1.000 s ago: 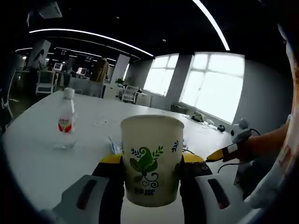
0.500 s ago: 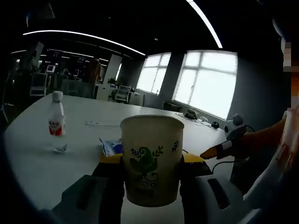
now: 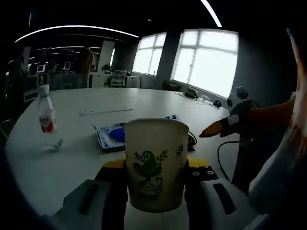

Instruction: Arrange the tabletop items into an orderly group along one side of the table until the central work area is clear of visible clutter.

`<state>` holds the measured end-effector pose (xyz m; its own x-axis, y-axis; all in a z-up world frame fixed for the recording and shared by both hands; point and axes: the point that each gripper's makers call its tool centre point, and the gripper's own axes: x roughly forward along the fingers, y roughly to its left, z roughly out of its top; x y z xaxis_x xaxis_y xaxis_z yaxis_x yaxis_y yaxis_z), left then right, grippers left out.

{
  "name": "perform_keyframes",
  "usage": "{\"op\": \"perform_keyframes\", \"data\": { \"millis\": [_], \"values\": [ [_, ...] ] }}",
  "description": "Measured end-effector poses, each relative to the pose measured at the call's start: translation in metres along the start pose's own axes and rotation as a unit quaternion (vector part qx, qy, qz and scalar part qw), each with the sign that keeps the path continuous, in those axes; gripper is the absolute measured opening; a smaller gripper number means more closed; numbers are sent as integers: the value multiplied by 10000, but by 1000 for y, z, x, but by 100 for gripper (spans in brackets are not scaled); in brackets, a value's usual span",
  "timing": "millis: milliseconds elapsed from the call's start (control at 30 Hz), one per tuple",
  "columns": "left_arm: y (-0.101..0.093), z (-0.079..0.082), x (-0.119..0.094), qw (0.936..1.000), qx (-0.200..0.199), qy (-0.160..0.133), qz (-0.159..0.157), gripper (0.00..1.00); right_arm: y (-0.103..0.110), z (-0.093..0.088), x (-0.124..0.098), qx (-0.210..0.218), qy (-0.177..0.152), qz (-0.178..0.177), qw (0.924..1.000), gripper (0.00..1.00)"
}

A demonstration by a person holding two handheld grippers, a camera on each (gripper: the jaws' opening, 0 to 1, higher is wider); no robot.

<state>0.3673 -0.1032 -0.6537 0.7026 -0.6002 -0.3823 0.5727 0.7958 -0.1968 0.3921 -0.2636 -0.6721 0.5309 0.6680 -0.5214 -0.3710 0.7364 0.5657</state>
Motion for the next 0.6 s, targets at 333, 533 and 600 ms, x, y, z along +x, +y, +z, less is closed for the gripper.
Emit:
{"op": "perform_keyframes", "data": {
  "millis": [333,533,600],
  "values": [
    [-12,-3,5,9998,-1,141,-152,46,43,-4,10,-246,144,579,9979,48],
    [-16,-6,7,9994,93,249,-239,46,70,2,18,-546,170,932,9940,46],
    [-17,-7,7,9993,84,267,-260,46,77,3,19,-545,184,1046,9928,45]
  ]
}}
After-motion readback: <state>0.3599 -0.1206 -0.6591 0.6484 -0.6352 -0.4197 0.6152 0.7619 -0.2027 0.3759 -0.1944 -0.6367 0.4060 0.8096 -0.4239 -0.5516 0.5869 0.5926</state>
